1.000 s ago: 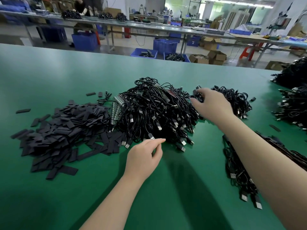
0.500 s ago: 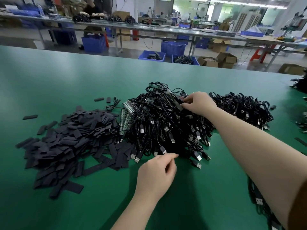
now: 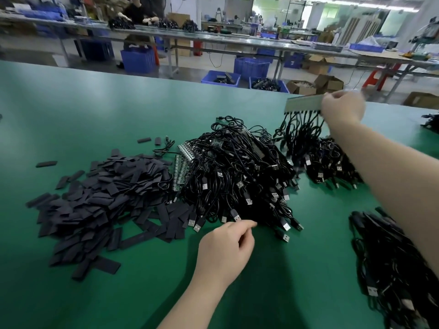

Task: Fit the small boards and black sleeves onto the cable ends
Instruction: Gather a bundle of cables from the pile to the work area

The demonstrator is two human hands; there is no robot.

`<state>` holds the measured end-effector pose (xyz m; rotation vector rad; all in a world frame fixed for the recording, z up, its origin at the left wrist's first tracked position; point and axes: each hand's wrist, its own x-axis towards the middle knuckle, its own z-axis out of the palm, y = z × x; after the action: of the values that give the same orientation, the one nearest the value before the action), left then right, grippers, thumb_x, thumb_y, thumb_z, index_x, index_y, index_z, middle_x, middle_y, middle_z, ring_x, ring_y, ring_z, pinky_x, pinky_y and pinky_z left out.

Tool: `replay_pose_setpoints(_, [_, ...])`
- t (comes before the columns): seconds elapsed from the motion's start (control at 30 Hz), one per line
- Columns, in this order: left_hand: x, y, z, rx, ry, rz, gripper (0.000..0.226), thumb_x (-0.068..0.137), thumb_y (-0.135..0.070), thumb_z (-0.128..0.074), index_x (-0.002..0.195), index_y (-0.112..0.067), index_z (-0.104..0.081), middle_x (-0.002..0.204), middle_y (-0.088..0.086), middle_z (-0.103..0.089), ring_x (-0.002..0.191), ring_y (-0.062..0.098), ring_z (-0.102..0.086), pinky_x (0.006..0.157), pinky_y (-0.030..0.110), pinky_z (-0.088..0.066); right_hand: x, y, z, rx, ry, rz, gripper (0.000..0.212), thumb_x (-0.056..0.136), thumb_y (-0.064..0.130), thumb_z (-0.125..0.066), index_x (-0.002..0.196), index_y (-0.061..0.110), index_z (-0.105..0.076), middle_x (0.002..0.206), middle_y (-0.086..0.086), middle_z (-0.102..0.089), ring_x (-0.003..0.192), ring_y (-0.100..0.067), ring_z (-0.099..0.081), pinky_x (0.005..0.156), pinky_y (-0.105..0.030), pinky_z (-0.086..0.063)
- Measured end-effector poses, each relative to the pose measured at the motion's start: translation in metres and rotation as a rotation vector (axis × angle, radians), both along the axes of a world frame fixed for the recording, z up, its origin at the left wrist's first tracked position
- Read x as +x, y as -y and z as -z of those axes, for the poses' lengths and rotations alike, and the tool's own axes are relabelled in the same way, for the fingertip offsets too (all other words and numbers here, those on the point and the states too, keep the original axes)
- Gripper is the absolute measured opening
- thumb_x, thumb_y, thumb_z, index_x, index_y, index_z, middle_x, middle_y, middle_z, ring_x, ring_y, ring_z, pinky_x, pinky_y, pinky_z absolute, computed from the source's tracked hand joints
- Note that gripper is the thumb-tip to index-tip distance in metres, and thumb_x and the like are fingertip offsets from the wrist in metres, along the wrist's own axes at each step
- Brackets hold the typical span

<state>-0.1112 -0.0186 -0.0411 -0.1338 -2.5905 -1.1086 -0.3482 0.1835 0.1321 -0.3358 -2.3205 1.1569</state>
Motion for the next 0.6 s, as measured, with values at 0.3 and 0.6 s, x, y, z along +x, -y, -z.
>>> replay_pose_setpoints(0.3, [0.002, 0.001, -0.001, 0.024, -0.014, 0.004, 0.024, 0.092, -0.025, -0.058, 0.108, -0.037, -0.072, 0.061, -0.023, -0.051, 0.064, -0.004, -0.053, 0.051, 0.01, -0.036, 0.079, -0.047, -0.055, -0.128, -0.391, 0.017, 0.028, 0.084, 0.044, -0.055, 0.06, 0.032, -0.061, 0.055, 0.018, -0.047, 0.055, -0.005, -0.04, 0.053, -0.017, -0.035])
replay_pose_setpoints(0.6, [0.012, 0.004, -0.003, 0.183, -0.046, 0.024, 0.026, 0.094, -0.025, -0.057, 0.113, -0.038, -0.07, 0.067, -0.016, -0.061, 0.048, 0.01, -0.045, 0.048, 0.033, -0.046, 0.199, -0.124, 0.026, 0.221, -0.294, 0.053, 0.038, 0.078, 0.088, -0.039, 0.089, 0.059, -0.06, 0.078, 0.03, -0.063, 0.069, 0.0, -0.059, 0.075, -0.052, -0.057])
